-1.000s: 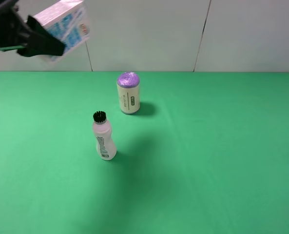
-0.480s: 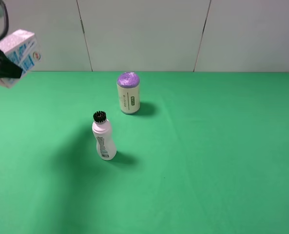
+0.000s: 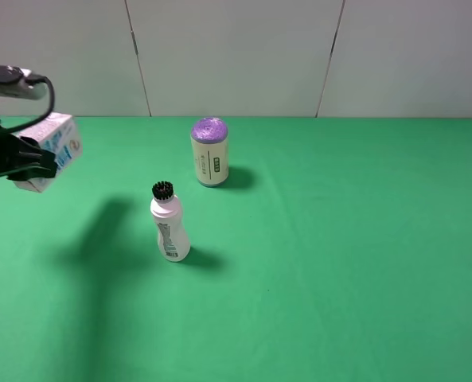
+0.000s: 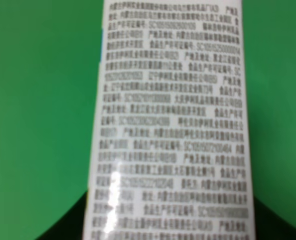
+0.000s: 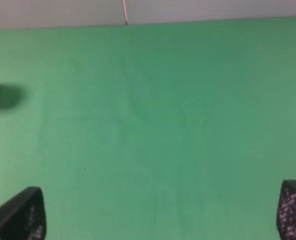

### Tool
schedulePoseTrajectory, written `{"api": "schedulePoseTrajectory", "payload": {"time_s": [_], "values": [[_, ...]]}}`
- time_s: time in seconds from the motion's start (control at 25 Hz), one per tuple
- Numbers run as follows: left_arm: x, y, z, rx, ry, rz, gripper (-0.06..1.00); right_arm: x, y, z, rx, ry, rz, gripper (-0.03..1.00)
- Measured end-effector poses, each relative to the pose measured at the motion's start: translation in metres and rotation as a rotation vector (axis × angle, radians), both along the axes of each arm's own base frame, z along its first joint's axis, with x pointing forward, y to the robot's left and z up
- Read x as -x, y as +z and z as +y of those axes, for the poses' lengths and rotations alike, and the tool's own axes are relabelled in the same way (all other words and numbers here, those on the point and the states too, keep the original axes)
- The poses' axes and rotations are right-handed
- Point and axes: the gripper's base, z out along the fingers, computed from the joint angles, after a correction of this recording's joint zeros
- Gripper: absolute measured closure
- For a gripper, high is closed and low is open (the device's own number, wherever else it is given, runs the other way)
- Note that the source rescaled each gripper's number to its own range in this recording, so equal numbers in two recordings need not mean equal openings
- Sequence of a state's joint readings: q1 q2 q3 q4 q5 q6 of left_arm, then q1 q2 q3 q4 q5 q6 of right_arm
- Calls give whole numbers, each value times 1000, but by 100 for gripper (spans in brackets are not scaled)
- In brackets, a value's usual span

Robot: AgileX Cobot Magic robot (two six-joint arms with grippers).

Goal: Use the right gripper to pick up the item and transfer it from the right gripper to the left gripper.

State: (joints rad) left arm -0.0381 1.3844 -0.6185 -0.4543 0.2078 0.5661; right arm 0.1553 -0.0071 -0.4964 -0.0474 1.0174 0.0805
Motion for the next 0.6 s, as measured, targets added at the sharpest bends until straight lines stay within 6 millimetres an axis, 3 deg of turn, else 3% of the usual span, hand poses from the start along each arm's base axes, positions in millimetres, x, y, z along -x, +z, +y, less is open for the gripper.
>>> {"api": "schedulePoseTrajectory", "payload": {"time_s": [0.4, 0.6], "values": [[-14, -62, -42, -50, -130, 149, 94, 0, 0, 0, 0, 0, 0, -3], [-20, -71, -43, -50, -95, 142, 94, 0, 0, 0, 0, 0, 0, -3]]}}
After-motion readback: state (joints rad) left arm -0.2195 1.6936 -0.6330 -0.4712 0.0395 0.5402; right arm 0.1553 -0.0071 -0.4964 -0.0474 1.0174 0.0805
